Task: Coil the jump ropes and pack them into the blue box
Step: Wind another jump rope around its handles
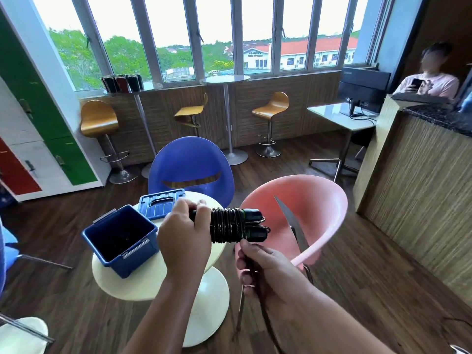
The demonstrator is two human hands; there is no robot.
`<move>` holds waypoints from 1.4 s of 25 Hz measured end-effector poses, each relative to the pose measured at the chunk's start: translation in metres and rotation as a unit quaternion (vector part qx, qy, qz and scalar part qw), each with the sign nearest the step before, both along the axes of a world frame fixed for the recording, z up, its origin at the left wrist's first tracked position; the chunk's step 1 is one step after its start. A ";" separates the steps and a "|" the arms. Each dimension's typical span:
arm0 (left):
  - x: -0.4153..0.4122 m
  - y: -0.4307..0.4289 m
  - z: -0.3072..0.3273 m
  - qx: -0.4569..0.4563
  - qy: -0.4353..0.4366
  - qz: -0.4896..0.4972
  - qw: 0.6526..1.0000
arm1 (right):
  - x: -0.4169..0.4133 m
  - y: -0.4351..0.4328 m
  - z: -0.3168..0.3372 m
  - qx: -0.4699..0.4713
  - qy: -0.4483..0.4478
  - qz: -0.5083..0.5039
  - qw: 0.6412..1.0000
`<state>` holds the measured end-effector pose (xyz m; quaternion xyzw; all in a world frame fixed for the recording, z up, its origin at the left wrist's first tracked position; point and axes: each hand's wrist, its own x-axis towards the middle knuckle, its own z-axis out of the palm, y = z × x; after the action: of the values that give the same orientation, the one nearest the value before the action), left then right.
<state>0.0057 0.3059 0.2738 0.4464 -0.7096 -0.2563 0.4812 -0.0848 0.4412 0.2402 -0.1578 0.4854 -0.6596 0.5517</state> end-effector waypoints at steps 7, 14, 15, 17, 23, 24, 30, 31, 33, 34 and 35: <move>0.003 0.000 -0.001 0.134 0.044 -0.062 0.988 | -0.010 0.000 0.002 -0.118 0.043 0.007 0.992; 0.021 -0.006 0.014 -0.063 -0.219 -0.280 0.932 | -0.011 -0.004 -0.005 -0.138 0.105 -0.071 0.982; 0.023 -0.008 0.022 -0.064 -0.271 -0.296 0.914 | -0.011 -0.004 -0.007 -0.130 0.110 -0.069 0.983; 0.021 -0.006 0.035 -0.090 -0.361 -0.289 0.882 | -0.007 -0.002 -0.010 -0.109 0.111 -0.071 0.985; 0.020 0.006 0.030 -0.066 -0.215 -0.265 0.938 | -0.013 0.009 -0.012 -0.163 0.119 -0.026 0.979; 0.021 0.006 0.028 -0.049 -0.205 -0.263 0.942 | -0.018 0.012 -0.017 -0.163 0.121 -0.004 0.979; 0.028 0.015 0.028 0.034 -0.151 -0.371 0.916 | -0.064 0.022 -0.035 -0.089 0.119 0.227 0.962; 0.031 0.016 0.033 0.049 -0.143 -0.402 0.903 | -0.075 0.020 -0.032 -0.041 0.162 0.240 0.956; 0.037 0.015 0.044 0.050 -0.175 -0.438 0.880 | -0.096 0.014 -0.019 0.022 0.244 0.234 0.941; 0.039 0.014 0.049 0.030 -0.212 -0.443 0.870 | -0.106 0.010 -0.009 0.022 0.287 0.227 0.930; 0.040 0.014 0.051 0.012 -0.244 -0.445 0.862 | -0.114 0.006 0.004 0.026 0.334 0.231 0.914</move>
<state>0.0456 0.3199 0.3250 0.1373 -0.9245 -0.3340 0.1221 -0.1984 0.4469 0.2446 -0.4623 0.6083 -0.4099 0.4982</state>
